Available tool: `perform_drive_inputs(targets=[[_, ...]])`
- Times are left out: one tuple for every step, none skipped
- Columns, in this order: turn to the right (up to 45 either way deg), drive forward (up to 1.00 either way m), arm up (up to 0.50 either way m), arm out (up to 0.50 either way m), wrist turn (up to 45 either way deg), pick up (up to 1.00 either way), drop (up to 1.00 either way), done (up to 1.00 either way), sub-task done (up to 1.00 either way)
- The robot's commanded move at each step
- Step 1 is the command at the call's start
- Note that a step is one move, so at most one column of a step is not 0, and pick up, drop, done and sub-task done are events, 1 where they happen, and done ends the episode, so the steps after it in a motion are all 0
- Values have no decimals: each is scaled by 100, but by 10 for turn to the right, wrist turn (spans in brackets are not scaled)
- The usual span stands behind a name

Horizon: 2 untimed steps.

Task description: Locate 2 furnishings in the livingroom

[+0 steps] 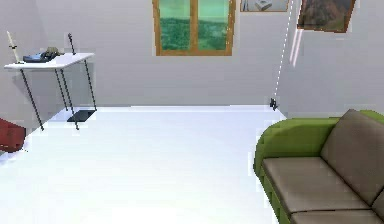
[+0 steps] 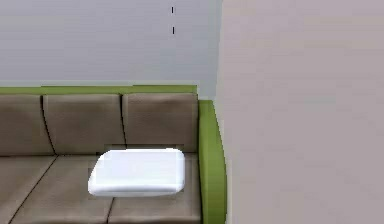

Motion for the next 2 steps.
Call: perform_drive_inputs(targets=[[450,0,0,0,0,0,0,0,0],[-450,0,0,0,0,0,0,0,0]])
